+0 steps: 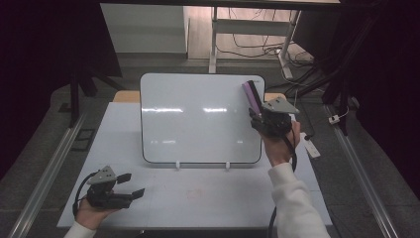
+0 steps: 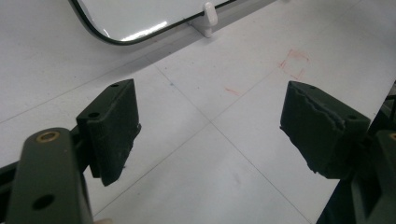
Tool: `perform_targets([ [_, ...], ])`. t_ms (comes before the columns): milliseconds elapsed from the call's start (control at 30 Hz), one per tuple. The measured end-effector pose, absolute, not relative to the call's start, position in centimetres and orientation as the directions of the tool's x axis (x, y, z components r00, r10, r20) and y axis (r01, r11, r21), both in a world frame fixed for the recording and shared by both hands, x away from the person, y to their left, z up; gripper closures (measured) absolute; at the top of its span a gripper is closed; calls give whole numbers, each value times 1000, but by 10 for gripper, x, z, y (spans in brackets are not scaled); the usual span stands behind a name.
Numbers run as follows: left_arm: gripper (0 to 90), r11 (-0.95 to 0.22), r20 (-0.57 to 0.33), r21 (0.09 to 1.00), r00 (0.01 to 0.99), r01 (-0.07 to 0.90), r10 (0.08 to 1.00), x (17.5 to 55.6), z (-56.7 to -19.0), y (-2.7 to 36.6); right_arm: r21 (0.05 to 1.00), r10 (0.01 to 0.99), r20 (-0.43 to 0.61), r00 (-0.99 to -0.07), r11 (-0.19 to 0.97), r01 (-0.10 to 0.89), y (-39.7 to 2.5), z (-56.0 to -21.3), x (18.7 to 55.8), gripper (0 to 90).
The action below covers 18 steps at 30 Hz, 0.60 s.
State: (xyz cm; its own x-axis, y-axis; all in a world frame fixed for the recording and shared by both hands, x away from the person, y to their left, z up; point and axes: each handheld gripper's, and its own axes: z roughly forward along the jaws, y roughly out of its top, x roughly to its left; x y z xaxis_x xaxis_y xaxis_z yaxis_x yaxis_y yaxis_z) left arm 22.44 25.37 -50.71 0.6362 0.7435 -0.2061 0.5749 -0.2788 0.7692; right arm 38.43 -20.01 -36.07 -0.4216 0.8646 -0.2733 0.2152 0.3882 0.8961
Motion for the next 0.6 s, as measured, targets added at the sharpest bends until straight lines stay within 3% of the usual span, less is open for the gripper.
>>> perform_targets([
  [300,205,-273,-200,778,635,566,746,224,-506,254,896,826,-225,-517,383,222,-225,-384,352,420],
  [600,205,-275,-199,775,634,568,747,225,-508,254,893,753,-140,-643,376,246,-255,-433,317,410],
])
